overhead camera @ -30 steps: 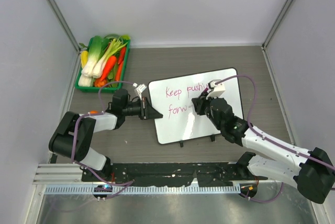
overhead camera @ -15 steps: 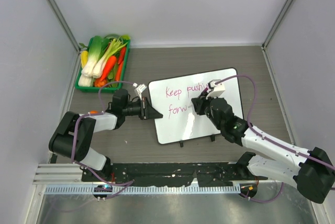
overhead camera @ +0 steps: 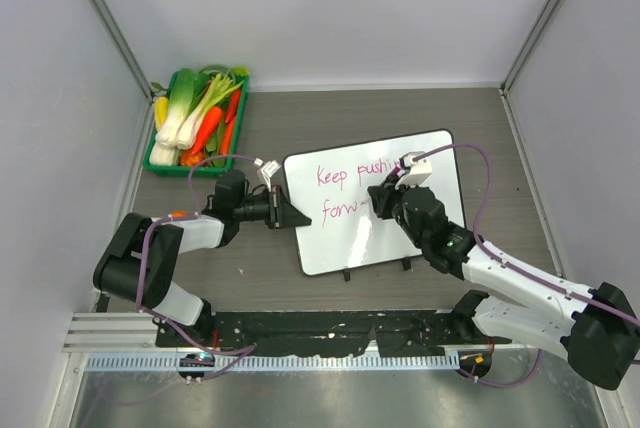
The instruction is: Write a sentence on the whiteboard
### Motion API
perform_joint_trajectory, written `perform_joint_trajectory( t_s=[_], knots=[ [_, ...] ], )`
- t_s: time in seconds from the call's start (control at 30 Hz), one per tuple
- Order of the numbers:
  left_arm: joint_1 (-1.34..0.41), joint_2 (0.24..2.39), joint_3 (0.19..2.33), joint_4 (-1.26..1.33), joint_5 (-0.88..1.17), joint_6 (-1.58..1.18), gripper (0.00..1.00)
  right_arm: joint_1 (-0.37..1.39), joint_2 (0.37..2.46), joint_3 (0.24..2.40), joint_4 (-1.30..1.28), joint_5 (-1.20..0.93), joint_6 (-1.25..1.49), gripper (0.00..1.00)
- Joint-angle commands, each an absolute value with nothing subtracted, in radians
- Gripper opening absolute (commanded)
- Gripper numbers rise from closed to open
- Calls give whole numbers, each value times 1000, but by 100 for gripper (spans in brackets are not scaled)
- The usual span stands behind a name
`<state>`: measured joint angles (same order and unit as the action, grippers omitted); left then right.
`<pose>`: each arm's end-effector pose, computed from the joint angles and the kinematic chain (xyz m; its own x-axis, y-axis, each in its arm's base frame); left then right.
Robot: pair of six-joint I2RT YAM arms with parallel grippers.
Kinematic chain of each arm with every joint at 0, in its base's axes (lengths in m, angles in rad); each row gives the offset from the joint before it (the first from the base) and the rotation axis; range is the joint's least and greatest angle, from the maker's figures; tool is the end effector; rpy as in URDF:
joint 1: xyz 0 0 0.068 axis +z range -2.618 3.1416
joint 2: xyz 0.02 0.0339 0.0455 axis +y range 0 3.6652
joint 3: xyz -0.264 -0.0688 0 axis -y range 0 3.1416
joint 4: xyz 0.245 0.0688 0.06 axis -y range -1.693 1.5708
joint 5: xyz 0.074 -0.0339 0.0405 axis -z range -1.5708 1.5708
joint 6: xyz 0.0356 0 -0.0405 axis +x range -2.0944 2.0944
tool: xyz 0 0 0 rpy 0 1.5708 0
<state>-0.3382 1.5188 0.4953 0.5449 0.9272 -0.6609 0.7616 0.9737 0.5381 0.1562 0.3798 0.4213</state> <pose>0.2449 -0.1163 0.1552 -0.8764 -0.0822 -0.4746 0.4193 0.3547 -0.8357 0.1697 0.1436 0.2533 -0.3388 0.2018 -0.9190 -0.2679 0.9156 0.2998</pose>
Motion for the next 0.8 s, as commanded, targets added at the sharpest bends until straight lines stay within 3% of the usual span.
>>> perform_joint_trajectory(
  t_s=[0.0,0.5,0.77],
  knots=[
    [-359,1551,479,414,736,-543,0,755,992,541,186,373,423,1],
    [-359,1552,480,414,738,-545,0,755,968,511,127,304,430,1],
    [-359,1552,480,414,738,-545,0,753,959,502,115,366,434,1]
  ],
)
